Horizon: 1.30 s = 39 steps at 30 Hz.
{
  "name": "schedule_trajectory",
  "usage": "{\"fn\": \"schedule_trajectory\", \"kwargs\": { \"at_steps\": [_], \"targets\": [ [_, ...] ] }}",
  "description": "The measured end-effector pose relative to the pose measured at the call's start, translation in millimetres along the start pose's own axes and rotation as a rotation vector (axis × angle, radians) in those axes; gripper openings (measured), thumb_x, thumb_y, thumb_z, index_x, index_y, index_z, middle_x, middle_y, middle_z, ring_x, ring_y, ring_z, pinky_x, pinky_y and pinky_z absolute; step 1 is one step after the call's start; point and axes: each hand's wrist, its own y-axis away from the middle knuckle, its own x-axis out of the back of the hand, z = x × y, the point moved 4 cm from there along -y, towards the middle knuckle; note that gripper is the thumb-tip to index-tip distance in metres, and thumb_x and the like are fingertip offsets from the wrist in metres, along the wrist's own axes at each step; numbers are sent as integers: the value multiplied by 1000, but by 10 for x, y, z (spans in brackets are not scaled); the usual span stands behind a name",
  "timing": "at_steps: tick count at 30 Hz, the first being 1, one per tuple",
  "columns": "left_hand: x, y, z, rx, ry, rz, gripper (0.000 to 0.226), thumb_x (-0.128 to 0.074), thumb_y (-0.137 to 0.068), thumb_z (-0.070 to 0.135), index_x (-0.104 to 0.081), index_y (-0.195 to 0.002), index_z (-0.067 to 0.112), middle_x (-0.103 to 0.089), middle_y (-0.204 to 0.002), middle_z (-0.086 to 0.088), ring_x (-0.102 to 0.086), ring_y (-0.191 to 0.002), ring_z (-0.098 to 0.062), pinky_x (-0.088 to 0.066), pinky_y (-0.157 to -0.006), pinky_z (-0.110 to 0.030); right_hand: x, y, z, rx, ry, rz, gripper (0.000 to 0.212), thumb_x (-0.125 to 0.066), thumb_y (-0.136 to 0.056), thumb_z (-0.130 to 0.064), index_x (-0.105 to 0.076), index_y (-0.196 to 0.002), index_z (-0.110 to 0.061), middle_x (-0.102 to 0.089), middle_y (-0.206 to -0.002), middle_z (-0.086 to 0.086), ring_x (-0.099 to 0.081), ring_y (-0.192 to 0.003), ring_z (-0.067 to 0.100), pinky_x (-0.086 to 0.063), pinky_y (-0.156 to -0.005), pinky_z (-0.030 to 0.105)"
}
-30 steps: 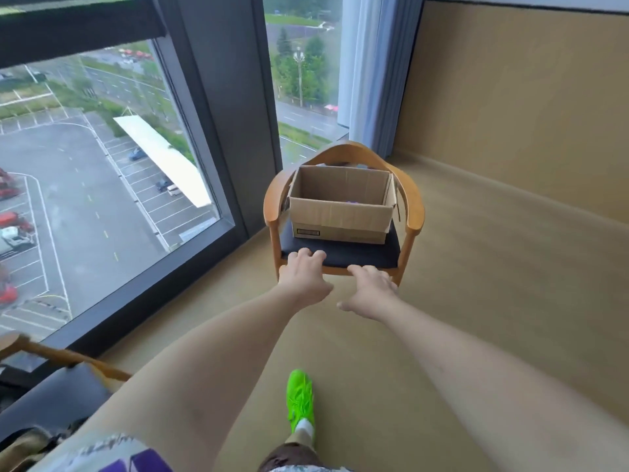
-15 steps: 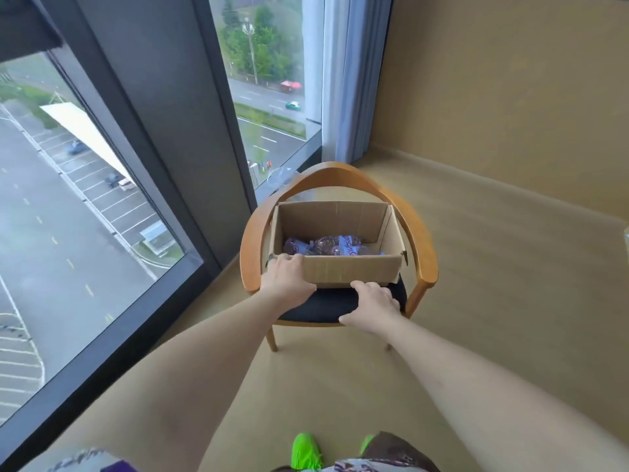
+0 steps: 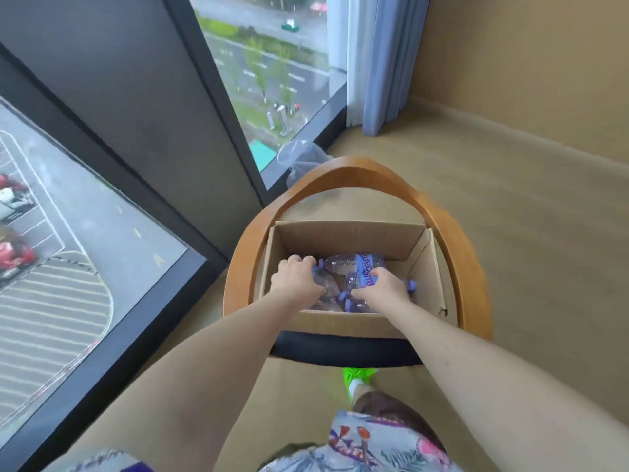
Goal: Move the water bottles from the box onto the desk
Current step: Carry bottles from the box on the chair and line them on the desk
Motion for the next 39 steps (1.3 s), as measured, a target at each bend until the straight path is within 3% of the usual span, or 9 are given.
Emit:
{"fn": "schedule_trajectory", "kwargs": {
  "at_steps": [7, 12, 16, 19, 24, 28, 30, 34, 39],
  "targets": [
    [-448, -703, 205, 31, -83, -187, 63, -69, -90, 40, -46, -145, 21, -47, -142, -8, -40, -136, -34, -44, -104, -50, -223, -788, 327, -355, -384, -121, 49, -81, -85, -32, -54, -120, -9, -65, -120, 11, -62, -103, 28, -52, -91, 40],
    [-790, -1029, 233, 27, -103, -299, 62, -73, -83, 34, -51, -139, 18, -49, -135, -10, -42, -131, -35, -45, -102, -47, -390, -1190, 498, -650, -738, -32, 53, -79, -86, -31, -60, -127, -3, -66, -117, 9, -63, -98, 27, -53, -101, 46],
    [-1027, -1297, 187, 17, -113, -356, 63, -78, -79, 33, -55, -135, 17, -49, -142, -10, -42, -132, -36, -44, -104, -48, -551, -1500, 641, -779, -932, 142, 68, -86, -79, -36, -56, -135, -11, -67, -129, 10, -68, -109, 30, -56, -98, 49],
    [-1188, -1458, 111, -17, -195, -389, 68, -80, -77, 34, -54, -138, 16, -49, -143, -12, -41, -131, -36, -42, -107, -49, -637, -1674, 696, -883, -873, 285, 94, -88, -68, -55, -48, -140, -9, -63, -133, 14, -67, -112, 35, -56, -98, 47],
    [-1377, -1658, -97, -115, -422, -337, 66, -77, -83, 38, -50, -138, 12, -49, -140, -15, -41, -130, -38, -34, -110, -48, -840, -1883, 673, -987, -700, 314, 118, -81, -58, -75, -36, -149, -15, -44, -146, 18, -47, -131, 42, -38, -113, 53],
    [-1446, -1821, -235, -194, -542, -318, 60, -71, -83, 20, -44, -137, 9, -50, -135, -14, -40, -134, -37, -29, -116, -54, -902, -1903, 701, -1051, -620, 369, 131, -79, -52, -83, -32, -151, -12, -43, -143, 15, -45, -132, 40, -37, -113, 53],
    [-1481, -1905, -273, -208, -551, -338, 65, -71, -81, 15, -41, -137, 9, -52, -132, -14, -42, -132, -36, -29, -117, -55, -944, -1896, 725, -1035, -655, 396, 130, -80, -47, -84, -35, -149, -17, -44, -141, 12, -46, -132, 38, -39, -111, 53],
    [-1536, -1986, -318, -230, -618, -374, 80, -73, -79, 15, -31, -146, 10, -53, -131, -15, -42, -134, -35, -16, -123, -57, -960, -1899, 764, -1046, -710, 424, 131, -88, -45, -77, -38, -145, -9, -44, -145, 13, -45, -135, 38, -40, -112, 53],
    [-1519, -2028, -280, -279, -692, -356, 70, -74, -77, 14, -34, -135, 12, -57, -125, -13, -49, -123, -33, -35, -113, -57, -978, -1891, 728, -1053, -734, 448, 117, -95, -51, -58, -33, -139, -13, -39, -147, 16, -43, -134, 40, -39, -111, 52]
  ]
}}
